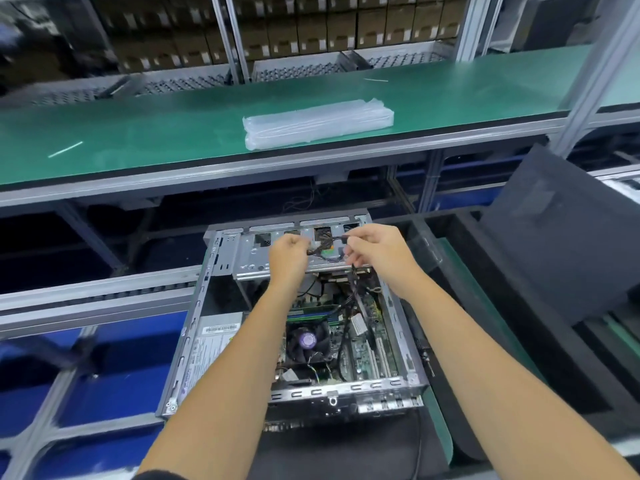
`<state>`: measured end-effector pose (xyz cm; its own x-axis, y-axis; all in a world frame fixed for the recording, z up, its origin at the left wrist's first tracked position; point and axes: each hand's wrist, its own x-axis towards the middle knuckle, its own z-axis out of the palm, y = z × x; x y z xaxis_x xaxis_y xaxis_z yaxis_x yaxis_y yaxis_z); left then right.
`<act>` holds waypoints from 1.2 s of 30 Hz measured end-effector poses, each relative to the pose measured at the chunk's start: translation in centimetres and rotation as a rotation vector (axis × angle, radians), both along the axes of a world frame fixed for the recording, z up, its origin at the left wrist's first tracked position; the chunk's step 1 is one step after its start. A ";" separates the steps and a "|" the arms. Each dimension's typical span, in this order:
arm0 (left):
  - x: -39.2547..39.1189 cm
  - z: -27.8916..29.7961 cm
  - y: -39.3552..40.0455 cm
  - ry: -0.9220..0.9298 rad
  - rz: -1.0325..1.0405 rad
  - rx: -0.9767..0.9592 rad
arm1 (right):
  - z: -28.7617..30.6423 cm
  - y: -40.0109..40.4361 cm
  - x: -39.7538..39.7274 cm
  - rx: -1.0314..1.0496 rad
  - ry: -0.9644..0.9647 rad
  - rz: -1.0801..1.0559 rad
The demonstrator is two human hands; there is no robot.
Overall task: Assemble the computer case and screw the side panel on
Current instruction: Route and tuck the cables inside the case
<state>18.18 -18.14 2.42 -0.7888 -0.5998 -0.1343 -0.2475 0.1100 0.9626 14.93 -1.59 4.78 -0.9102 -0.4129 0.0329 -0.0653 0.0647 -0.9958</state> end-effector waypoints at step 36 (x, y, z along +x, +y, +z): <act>3.3 1.7 -0.9 -0.205 -1.028 -0.194 | -0.2 -0.9 0.9 0.503 -0.374 0.072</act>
